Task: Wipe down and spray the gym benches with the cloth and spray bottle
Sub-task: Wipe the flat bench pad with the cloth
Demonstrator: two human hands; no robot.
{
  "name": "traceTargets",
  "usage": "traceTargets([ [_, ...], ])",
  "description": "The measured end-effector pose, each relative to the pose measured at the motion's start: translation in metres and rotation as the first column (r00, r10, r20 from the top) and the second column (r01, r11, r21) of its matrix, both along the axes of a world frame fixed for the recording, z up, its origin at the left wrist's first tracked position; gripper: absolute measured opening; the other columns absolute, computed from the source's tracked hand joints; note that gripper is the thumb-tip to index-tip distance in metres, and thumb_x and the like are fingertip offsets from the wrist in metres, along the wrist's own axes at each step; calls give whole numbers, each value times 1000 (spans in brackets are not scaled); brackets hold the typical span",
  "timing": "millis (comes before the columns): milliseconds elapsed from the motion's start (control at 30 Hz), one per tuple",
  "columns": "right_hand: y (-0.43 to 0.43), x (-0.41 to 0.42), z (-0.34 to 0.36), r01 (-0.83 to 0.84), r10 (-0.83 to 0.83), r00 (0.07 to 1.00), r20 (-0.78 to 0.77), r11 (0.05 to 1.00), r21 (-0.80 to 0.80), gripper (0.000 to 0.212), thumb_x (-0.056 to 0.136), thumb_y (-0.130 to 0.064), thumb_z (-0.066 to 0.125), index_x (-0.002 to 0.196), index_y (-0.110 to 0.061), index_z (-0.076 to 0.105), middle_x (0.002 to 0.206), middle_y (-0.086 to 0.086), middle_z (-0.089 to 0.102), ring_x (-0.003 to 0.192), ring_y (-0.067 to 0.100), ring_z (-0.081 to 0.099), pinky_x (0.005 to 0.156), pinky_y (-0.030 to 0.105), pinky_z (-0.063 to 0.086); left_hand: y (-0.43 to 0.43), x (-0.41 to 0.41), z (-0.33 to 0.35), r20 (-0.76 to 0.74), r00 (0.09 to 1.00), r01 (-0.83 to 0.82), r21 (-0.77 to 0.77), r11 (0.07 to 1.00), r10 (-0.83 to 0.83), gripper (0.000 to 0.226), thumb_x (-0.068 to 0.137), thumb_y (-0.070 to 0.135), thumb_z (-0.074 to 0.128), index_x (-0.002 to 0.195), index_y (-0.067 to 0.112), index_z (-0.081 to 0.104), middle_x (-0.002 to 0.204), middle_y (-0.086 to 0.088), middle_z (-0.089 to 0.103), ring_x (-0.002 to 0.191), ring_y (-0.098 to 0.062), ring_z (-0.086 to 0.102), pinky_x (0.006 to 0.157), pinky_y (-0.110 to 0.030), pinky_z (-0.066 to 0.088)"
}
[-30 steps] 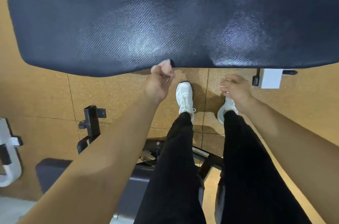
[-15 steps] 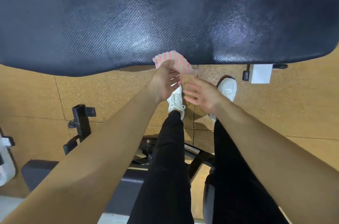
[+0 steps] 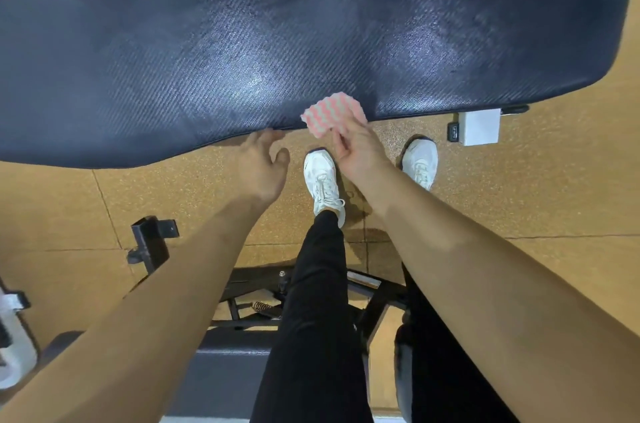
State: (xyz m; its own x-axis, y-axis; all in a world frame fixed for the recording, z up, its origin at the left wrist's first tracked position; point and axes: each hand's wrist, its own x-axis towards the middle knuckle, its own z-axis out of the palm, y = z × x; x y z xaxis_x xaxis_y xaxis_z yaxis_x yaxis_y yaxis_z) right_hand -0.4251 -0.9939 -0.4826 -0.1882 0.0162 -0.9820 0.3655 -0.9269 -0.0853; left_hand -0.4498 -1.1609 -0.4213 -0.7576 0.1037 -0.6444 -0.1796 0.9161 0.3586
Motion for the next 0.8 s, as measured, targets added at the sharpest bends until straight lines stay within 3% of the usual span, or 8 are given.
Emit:
traceTargets([
  [100, 36, 9, -1, -25, 12, 997, 77, 985, 170, 27, 84, -17, 81, 110, -17, 75, 108, 2, 69, 107, 14, 68, 97, 25, 56, 19, 12, -2, -1, 967, 255, -11, 967, -255, 53, 98, 23, 63, 149, 15, 52, 162, -12, 38, 142, -35, 43, 118, -45, 36],
  [167, 59, 10, -8, -106, 104, 994, 30, 991, 76, 17, 75, -50, 69, 91, -57, 74, 105, -13, 59, 121, 21, 60, 112, 34, 46, 33, 18, -5, 5, 944, 329, -11, 944, -329, 65, 97, 25, 64, 157, 19, 40, 169, -10, 25, 148, -36, 34, 120, -48, 34],
  [233, 73, 20, -24, -229, 229, 973, 11, 972, 52, 30, 75, -59, 52, 85, -87, 49, 106, -22, 51, 119, 16, 51, 114, 35, 41, 49, 24, -10, 46, 913, 407, -39, 913, -405, 75, 98, 29, 63, 162, 23, 27, 172, -9, 11, 154, -35, 24, 122, -50, 31],
  [300, 92, 24, -18, -123, 122, 991, 60, 992, 7, 29, 94, -49, 48, 105, -72, 61, 113, -13, 59, 107, 6, 53, 103, 24, 47, 63, 29, -14, 113, 894, 443, -98, 891, -433, 81, 99, 33, 61, 165, 26, 15, 173, -9, -2, 158, -35, 10, 126, -51, 23],
  [333, 98, 22, -2, 15, -19, 999, 47, 996, 89, 26, 99, -38, 55, 119, -47, 69, 115, -5, 63, 102, 6, 59, 90, 18, 54, 69, 32, -15, 132, 892, 448, -128, 885, -433, 83, 99, 35, 60, 165, 28, 12, 173, -10, -6, 159, -35, 5, 127, -52, 20],
  [400, 114, 31, 4, 164, -177, 981, 85, 977, 135, 22, 94, -18, 72, 114, -9, 72, 117, 3, 69, 100, 9, 67, 69, 16, 58, 79, 37, -14, 143, 894, 445, -172, 879, -425, 87, 97, 36, 60, 166, 30, 7, 172, -14, -10, 159, -37, 1, 128, -52, 16],
  [600, 165, 43, 2, 196, -214, 967, 135, 971, 139, 39, 85, -27, 83, 117, -7, 72, 124, 4, 70, 109, 12, 68, 65, 17, 60, 131, 28, -5, 253, 909, 390, -234, 891, -332, 87, 98, 38, 56, 164, 40, -1, 166, -33, -11, 156, -48, -1, 126, -54, 21],
  [800, 218, 51, 2, 170, -196, 972, 130, 968, 187, 18, 91, -29, 76, 99, -15, 68, 116, -1, 72, 95, 5, 67, 58, 17, 56, 152, 30, -16, 257, 921, 365, -303, 880, -293, 86, 97, 53, 53, 165, 32, 4, 162, -42, -3, 154, -54, 1, 122, -54, 24],
])
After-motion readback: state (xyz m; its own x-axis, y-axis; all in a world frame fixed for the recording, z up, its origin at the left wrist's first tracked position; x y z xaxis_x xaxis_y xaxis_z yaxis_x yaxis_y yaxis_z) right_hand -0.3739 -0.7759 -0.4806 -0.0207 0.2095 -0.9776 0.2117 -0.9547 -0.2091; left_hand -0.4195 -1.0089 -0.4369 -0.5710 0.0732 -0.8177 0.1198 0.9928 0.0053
